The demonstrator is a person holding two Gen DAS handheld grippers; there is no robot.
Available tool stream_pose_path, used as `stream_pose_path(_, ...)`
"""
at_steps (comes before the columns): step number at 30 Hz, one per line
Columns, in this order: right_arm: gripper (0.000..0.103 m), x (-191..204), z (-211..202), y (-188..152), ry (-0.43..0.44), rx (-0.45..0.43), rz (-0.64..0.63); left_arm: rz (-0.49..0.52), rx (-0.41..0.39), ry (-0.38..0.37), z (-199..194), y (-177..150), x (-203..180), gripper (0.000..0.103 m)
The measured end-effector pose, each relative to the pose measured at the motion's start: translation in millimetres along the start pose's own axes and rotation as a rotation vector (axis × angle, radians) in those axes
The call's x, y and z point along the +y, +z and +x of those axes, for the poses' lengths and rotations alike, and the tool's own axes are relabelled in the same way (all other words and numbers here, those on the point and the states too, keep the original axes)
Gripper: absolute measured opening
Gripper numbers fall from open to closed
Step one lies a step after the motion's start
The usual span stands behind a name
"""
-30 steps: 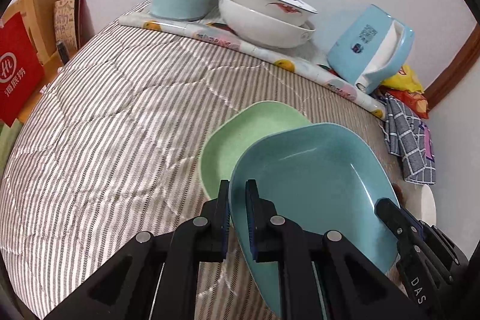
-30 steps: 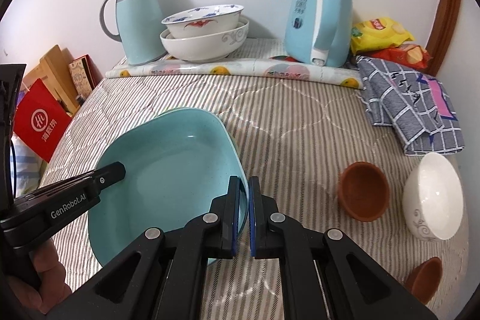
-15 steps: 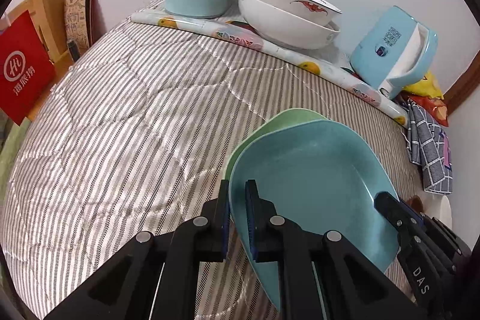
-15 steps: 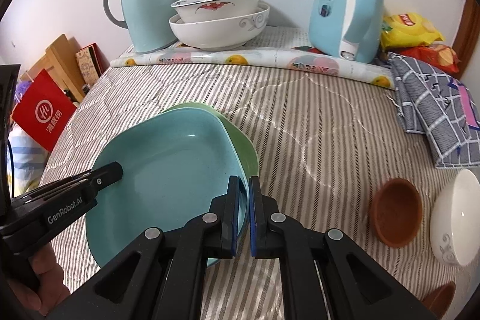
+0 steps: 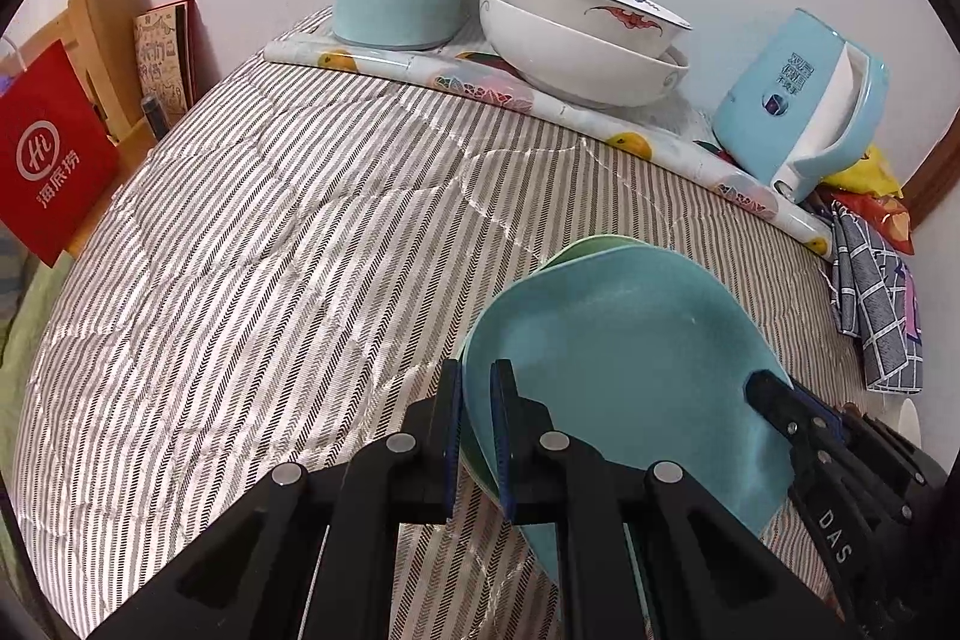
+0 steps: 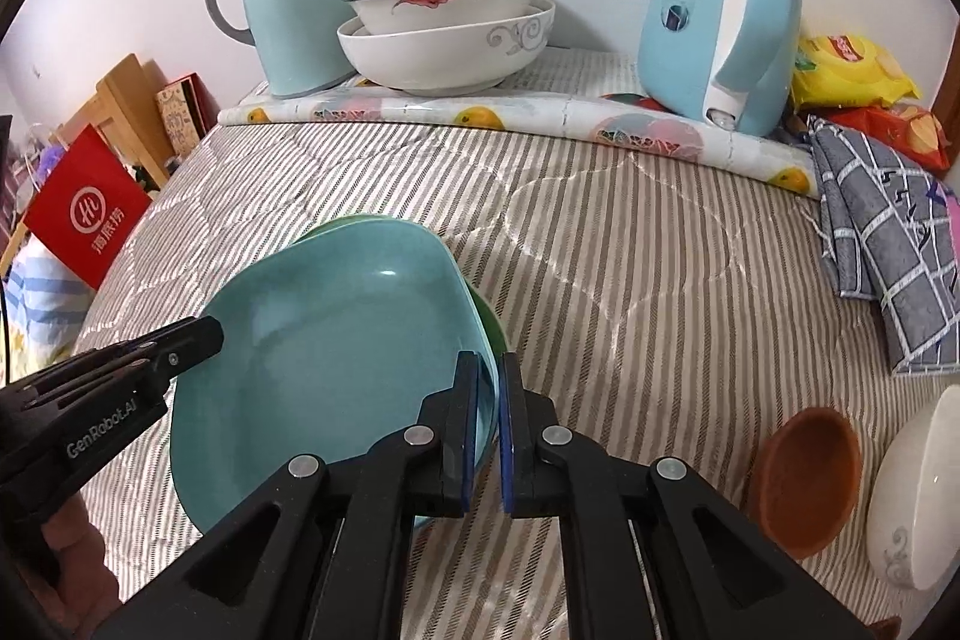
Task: Organize plates and bowls
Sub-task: 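Carry the light-blue plate with both tools onto the green plate, then open both tools to release the light-blue plate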
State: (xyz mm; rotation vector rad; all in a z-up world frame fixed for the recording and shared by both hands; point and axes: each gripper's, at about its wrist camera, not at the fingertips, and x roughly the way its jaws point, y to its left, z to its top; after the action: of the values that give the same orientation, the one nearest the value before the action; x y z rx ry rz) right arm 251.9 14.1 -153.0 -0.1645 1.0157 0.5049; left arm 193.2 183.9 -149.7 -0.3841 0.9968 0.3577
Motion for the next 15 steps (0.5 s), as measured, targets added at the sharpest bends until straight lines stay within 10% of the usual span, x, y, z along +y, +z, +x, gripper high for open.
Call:
stream_pose_path(11,0.009,-2,3,3,0.002,-0.001,-0.027,-0.009,0.011,-0.011,-7,1,0,0.010)
stream_pose_path(15,0.026,-4,-8,1,-0.010,-0.025,-0.023,-0.009,0.009,-0.013,-11,2,-1,0.018)
